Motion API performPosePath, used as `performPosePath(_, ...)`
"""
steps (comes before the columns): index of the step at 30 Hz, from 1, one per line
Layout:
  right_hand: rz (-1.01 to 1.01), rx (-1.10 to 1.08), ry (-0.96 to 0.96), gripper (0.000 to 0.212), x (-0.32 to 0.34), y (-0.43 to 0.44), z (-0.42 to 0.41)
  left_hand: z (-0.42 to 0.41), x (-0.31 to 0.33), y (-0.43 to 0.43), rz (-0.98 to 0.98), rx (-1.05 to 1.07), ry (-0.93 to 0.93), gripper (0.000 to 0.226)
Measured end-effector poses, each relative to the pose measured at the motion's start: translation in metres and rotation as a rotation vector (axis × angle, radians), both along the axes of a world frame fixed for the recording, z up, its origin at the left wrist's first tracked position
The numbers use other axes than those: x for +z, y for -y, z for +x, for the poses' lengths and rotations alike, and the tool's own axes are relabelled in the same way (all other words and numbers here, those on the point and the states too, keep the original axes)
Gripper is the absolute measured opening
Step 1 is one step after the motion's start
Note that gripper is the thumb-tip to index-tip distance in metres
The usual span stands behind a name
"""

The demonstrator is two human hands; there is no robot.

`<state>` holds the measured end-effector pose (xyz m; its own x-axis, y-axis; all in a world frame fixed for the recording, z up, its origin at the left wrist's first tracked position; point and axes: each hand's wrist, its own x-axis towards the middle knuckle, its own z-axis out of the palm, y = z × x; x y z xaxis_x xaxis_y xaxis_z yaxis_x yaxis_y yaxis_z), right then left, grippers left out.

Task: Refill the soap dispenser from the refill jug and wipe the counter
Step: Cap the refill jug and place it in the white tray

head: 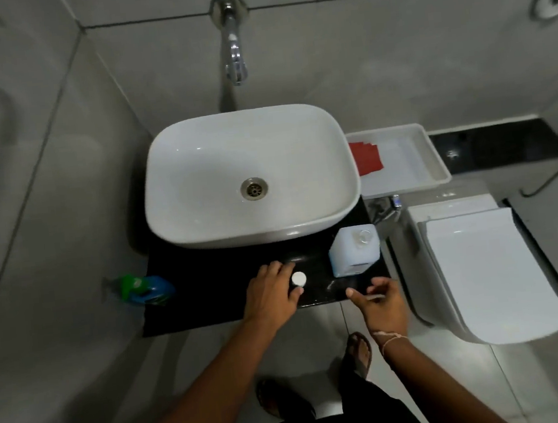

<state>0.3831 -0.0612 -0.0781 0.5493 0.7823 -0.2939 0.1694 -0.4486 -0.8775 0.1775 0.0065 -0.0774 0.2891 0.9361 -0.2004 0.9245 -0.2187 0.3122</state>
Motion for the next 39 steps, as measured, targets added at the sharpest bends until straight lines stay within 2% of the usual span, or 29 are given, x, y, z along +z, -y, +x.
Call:
performPosePath(5, 0.012, 0.184, 0.02, 0.09, -0.001, -0.028, 0.029, 0.026, -0.009, -0.014, -0.094, 0.026, -0.034, 0.055)
performPosePath(9, 0.018, 0.399, 0.028, 0.106, -0.006, -0.055, 0.052, 0.034, -0.014, -0.016, -0.118, 0.05, -0.032, 0.042)
performPosePath(13, 0.074, 0.548, -0.022, 0.098, -0.007, -0.07, 0.057, 0.031, 0.004, -0.012, -0.07, 0.108, 0.044, 0.034)
performPosePath(17, 0.064, 0.624, -0.023, 0.088, -0.004, -0.079, 0.062, 0.04, 0.058, -0.013, 0.087, 0.195, 0.269, 0.039)
performPosePath(21, 0.055, 0.663, 0.01, 0.08, 0.002, -0.084, 0.062, 0.063, 0.118, -0.02, 0.214, 0.07, 0.35, 0.039)
performPosePath(24, 0.06, 0.697, 0.069, 0.076, 0.006, -0.085, 0.064, 0.086, 0.14, -0.031, 0.211, -0.061, 0.262, 0.041)
performPosePath(27, 0.031, 0.739, 0.101, 0.083, 0.004, -0.086, 0.066, 0.104, 0.142, -0.039, 0.162, -0.132, 0.14, 0.044)
performPosePath(36, 0.04, 0.779, 0.099, 0.077, -0.003, -0.089, 0.07, 0.121, 0.138, -0.05, 0.15, -0.193, -0.172, 0.05)
performPosePath(39, 0.037, 0.797, 0.103, 0.079, -0.003, -0.091, 0.068, 0.126, 0.138, -0.051, 0.142, -0.224, -0.217, 0.048)
